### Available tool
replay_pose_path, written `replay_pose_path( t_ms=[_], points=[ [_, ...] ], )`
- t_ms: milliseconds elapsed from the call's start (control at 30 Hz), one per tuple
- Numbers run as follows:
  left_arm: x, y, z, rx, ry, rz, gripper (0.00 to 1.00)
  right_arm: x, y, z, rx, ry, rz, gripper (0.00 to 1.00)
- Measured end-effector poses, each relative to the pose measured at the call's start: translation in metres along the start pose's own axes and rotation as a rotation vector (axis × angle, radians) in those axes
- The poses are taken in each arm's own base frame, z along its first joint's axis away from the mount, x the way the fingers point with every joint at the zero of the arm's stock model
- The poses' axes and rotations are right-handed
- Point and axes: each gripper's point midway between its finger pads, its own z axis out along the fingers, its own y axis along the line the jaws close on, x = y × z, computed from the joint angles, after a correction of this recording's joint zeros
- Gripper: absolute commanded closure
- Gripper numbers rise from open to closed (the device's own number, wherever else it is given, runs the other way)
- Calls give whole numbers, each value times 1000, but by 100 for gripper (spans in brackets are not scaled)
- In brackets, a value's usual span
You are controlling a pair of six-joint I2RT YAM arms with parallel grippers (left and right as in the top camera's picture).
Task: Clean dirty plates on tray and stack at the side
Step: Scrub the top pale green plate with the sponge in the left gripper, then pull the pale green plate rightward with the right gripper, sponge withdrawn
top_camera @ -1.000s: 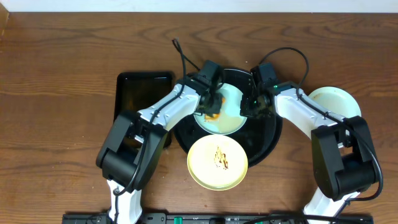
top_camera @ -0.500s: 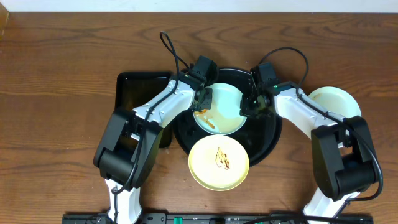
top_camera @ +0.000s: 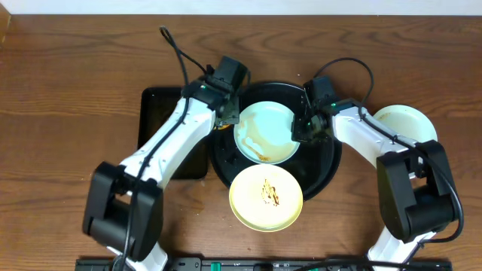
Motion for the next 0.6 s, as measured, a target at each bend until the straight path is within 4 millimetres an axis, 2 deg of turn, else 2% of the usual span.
replay_pose_path(
  t_ms=[100, 167, 467, 600],
  points=[
    [5, 3, -6, -7, 14, 4, 93, 0, -3, 0, 14, -5, 0, 92],
    [11, 6, -7, -19, 39, 10, 92, -1, -3, 0, 18, -6, -1, 99],
    [23, 10, -7, -31, 88, 16, 91, -2, -4, -2, 24, -14, -10, 99],
    [23, 7, -7, -18, 93, 15, 88, -8, -16, -13, 80, -50, -35, 99]
  ],
)
